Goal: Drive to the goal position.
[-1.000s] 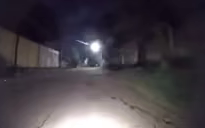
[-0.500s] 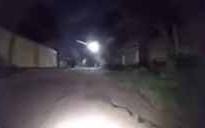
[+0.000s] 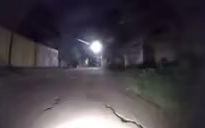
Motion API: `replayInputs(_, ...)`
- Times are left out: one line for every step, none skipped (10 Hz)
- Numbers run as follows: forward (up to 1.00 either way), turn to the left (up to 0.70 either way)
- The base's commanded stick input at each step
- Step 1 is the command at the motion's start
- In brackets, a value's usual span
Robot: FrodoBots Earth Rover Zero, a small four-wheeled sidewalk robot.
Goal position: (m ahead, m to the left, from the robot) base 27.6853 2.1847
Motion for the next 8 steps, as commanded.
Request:
replayInputs(0.7,0.0)
replayInputs(0.7,-0.22)
replayInputs(0.7,-0.35)
replayInputs(0.7,-0.35)
replayInputs(0.7,-0.32)
replayInputs(0.7,-0.25)
replayInputs(0.7,-0.18)
replayInputs(0.7,-0.1)
